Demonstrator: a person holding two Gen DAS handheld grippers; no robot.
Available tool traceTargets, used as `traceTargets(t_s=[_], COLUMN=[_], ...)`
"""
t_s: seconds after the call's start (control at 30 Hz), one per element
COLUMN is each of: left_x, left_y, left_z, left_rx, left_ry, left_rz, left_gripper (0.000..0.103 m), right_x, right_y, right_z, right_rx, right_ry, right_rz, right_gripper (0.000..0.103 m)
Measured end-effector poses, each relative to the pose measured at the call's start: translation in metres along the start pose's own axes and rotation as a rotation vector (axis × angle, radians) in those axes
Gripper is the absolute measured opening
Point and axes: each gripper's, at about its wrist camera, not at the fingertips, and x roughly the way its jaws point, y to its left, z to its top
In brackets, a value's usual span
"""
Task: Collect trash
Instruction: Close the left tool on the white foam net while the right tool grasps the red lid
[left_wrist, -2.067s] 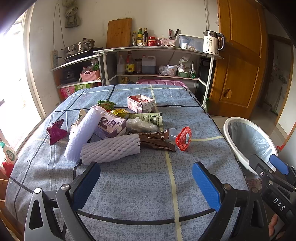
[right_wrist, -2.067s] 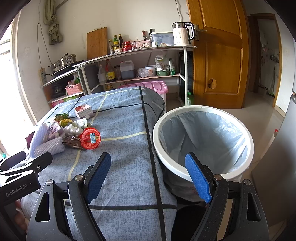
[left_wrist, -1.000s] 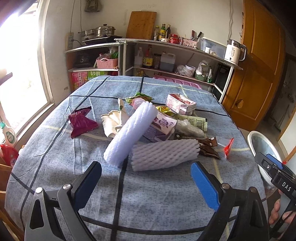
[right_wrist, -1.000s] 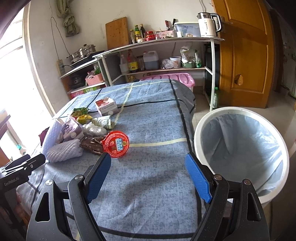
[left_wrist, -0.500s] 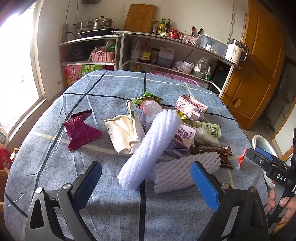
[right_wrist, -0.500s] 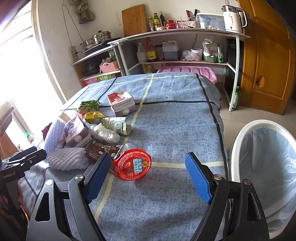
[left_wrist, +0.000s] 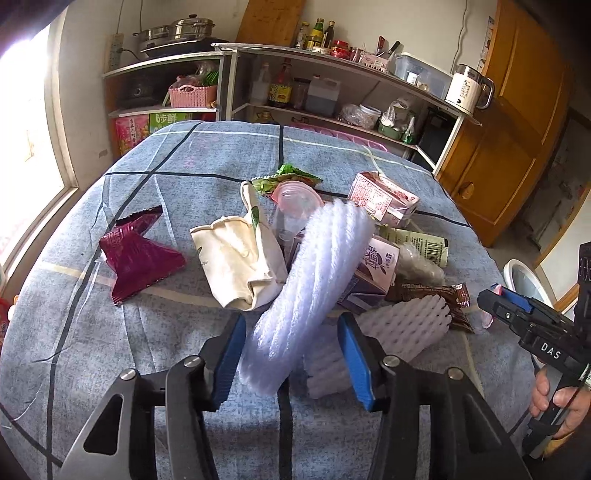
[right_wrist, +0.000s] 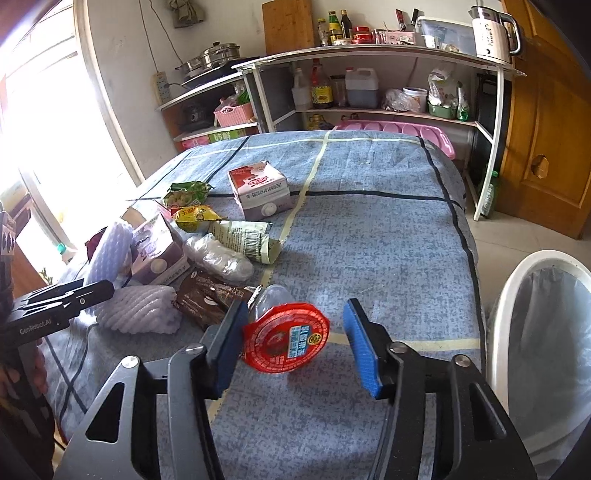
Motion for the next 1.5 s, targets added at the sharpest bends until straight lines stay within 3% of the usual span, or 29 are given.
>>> traceTargets(t_s=[0.13, 0.33, 0.77, 0.9, 1.03, 1.33, 1.5], left_x=[0.001, -0.001, -0.035, -0.038, -0.046, -0.032, -0.038], left_y=[-0.001, -0.002, -0.030, -0.037, -0.028, -0.018, -0.012], left_z=[0.001, 0.000, 0.004, 0.006, 0.002, -0.035, -0.042], left_rx=[-0.004, -0.019, 0.012, 0.016, -0.008, -0.028, -0.042], left_ry=[0.005, 0.000, -0.065, -0.077, -0.082, 0.036, 0.037], left_rz=[-0.020, -0.027, -0.063, -0.049, -0.024, -0.015, -0.051], left_gripper=[0.039, 0.032, 0.031, 0.031, 0.031, 0.031, 0.034], right_x=[0.001, -0.003, -0.028, -0.037, -0.043, -0.043, -0.045], right_y=[-0.001, -0.004, -0.009, -0.011, -0.018, -0.006, -0.003], right_z=[-0.002, -0.005, -0.005, -0.005, -0.007, -0.013, -0.018], right_rx=[0.009, 0.036, 0.088, 0.084, 0.109, 0.070, 0.070], right_ry=[0.003, -0.009, -0.086, -0.102, -0.109, -0.105, -0.101], right_rz=[0.013, 0.031, 0.062, 0.022, 0.044, 0.051, 0.054], right_gripper=[0.047, 0.045, 0.044, 0.044, 0.044, 0.044, 0.044])
